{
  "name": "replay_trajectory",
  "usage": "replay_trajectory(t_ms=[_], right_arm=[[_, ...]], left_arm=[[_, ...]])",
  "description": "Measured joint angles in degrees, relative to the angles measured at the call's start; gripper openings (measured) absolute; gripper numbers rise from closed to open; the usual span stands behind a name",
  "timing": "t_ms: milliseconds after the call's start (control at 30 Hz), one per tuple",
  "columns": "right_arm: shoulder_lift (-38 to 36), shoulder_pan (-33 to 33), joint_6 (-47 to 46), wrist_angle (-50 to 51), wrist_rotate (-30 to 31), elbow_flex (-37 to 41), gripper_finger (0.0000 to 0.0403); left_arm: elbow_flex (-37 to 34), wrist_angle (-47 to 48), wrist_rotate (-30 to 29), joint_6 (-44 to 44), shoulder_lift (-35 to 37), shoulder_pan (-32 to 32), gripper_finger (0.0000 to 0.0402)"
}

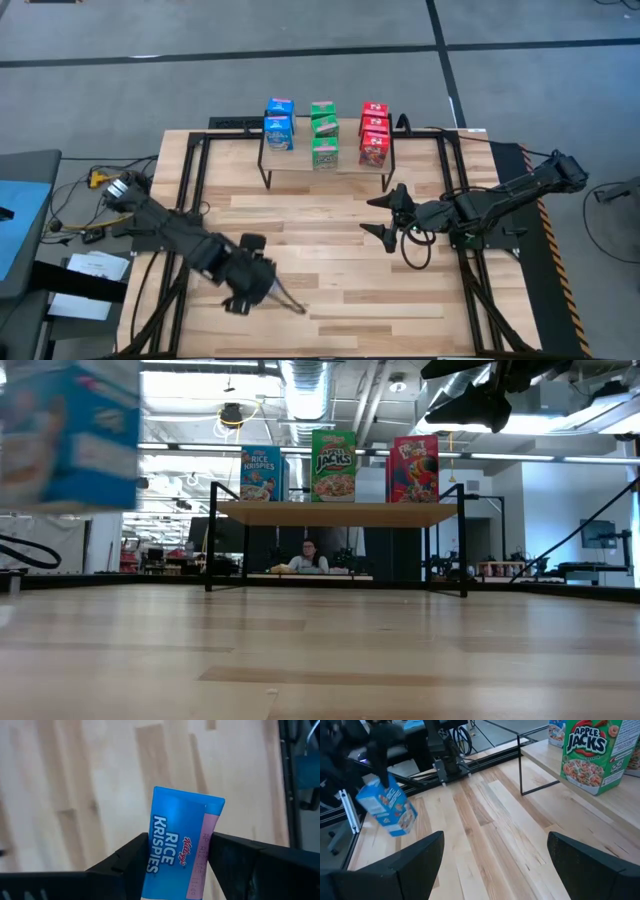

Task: Stack cereal on shelf
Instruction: Put the blue cereal box on the shelf aligned with the blue cereal boxes

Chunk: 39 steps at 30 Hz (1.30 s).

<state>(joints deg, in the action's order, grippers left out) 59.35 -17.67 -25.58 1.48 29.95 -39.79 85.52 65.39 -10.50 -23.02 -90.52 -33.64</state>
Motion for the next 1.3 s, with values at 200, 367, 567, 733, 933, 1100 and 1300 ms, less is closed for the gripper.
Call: replay_trajectory(t_ms=[200,367,567,733,933,1100,1300], right_arm=[[0.00,0.00,-0.02,0.92,-0.02,0.00,0.0379],[0.00,0.00,-0.02,1.63,-0.04,0.00,0.0379],[0.00,0.00,-0.02,1.68,-0.07,0.00,0.0379],[0.00,0.00,-0.02,1.64,-0.09,0.00,0.0379],[0.00,0.00,-2.70,1.59,-0.11,0.01,0.0379],[0.00,0.00,-4.42,1.67,-0.13,0.02,0.0379],[0.02,0.00,-4.59,3.40,-0.13,0.04,0.0379]], left_arm=[[7.99,7.79,-1.09,9.66,0.11,10.11,0.0177],[14.81,12.08,-1.50,17.03,0.11,20.08,0.0177],[21.55,13.35,-1.51,25.89,0.13,32.85,0.0177],[24.94,13.70,-0.68,33.18,0.10,42.44,0.0177],[26.70,13.17,-0.42,39.03,0.09,51.14,0.0177],[26.88,13.19,-0.31,41.50,-0.30,55.47,0.0177],[26.82,12.91,1.56,43.51,-1.73,57.98,0.0177]])
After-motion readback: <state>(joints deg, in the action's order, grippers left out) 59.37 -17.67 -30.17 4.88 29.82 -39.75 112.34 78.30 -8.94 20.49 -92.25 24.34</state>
